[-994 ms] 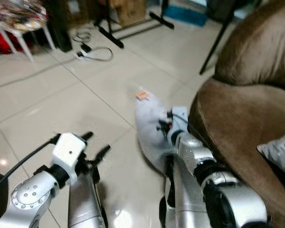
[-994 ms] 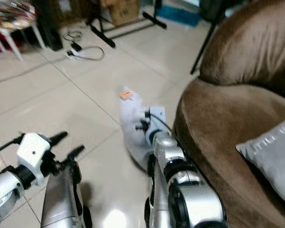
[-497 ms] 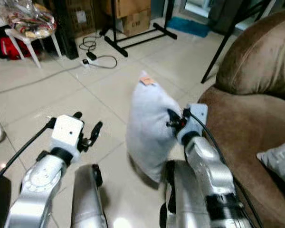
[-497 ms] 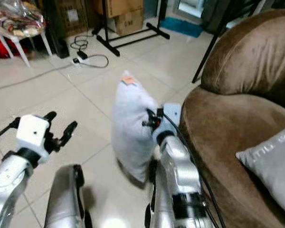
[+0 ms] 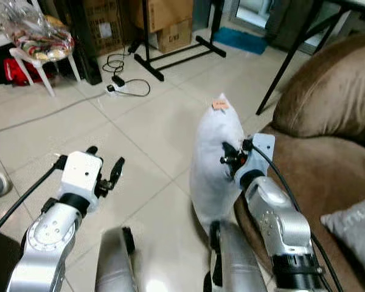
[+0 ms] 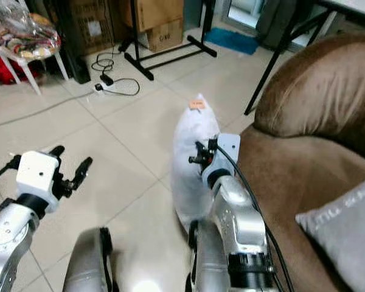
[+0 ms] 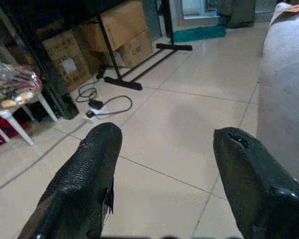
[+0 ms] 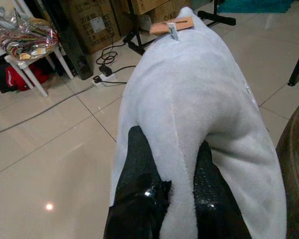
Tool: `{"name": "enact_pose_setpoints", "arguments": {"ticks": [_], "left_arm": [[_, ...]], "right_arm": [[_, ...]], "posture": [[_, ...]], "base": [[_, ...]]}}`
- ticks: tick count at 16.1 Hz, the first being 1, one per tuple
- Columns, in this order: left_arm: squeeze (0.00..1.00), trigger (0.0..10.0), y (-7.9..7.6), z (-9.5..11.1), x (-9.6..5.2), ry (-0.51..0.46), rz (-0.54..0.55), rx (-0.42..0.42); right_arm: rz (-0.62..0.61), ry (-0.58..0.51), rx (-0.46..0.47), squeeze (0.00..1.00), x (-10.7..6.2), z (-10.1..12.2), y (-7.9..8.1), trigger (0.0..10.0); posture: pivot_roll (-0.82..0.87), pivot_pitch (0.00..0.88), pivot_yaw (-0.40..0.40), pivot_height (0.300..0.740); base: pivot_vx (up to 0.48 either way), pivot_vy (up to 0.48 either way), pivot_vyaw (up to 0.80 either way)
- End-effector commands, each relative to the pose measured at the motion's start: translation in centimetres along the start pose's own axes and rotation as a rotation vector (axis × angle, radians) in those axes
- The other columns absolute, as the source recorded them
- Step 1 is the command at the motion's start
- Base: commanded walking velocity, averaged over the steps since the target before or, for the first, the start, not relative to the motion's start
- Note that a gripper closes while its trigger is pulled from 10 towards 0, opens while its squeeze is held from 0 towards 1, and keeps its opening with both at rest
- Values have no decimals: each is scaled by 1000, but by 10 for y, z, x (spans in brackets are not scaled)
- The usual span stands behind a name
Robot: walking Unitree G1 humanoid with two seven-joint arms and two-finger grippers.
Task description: Move the pillow to the sofa from floor
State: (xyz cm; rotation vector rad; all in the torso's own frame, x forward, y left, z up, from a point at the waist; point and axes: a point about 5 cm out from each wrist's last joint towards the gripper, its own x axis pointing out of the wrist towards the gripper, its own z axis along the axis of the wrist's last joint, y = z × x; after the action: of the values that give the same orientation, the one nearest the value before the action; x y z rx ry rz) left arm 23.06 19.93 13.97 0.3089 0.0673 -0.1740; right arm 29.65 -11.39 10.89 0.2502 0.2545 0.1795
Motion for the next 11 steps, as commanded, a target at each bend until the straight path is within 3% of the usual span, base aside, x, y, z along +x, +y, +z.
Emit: {"name": "enact_pose_setpoints", "arguments": {"ticks": [1, 11], "left_arm": [[0, 10000, 0, -1, 1, -3, 8, -2], [0, 10000, -1, -2, 3, -15, 2, -7]], "right_arm": [[11, -50, -3, 0, -1, 13, 2, 10000], [-9, -52, 2, 0, -5, 15, 1, 10000]], "posture": [[-26, 0, -61, 625], [-30, 0, -50, 730]], "base": [[0, 0, 0], [0, 0, 0]]}}
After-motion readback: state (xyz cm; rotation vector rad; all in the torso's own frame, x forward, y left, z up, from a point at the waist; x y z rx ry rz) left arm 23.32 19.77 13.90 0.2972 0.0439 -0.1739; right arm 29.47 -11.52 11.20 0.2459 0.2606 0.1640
